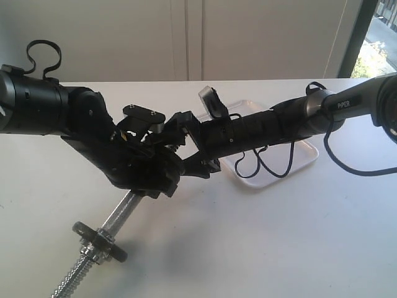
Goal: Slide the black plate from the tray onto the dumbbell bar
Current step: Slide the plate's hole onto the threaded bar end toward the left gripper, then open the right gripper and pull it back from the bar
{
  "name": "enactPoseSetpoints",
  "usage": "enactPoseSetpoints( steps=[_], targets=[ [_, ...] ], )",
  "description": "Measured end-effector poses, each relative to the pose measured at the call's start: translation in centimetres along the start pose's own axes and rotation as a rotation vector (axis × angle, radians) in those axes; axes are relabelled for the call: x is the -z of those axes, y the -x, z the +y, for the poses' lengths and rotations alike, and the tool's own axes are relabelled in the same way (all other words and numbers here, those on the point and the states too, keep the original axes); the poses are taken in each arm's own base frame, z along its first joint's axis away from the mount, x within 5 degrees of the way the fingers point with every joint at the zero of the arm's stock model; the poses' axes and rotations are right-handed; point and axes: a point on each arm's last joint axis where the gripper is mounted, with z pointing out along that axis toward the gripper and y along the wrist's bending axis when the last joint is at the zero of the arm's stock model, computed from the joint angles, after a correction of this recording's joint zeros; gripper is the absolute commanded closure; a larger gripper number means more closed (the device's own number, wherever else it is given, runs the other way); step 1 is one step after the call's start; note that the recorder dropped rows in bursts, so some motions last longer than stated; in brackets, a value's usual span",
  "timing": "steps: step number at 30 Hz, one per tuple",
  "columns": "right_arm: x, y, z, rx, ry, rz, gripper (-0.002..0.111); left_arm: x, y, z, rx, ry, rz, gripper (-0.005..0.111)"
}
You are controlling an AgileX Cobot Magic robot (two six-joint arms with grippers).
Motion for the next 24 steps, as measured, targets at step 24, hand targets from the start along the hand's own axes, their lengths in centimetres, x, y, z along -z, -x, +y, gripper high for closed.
enactPoseSetpoints(
  steps=[24],
  targets=[
    [2.2, 0.5, -0.4, -0.038, 0.005, -0.002, 0.003, 0.0, 0.0, -0.3, -0.021, -0.004, -0.004, 0.107]
  ],
)
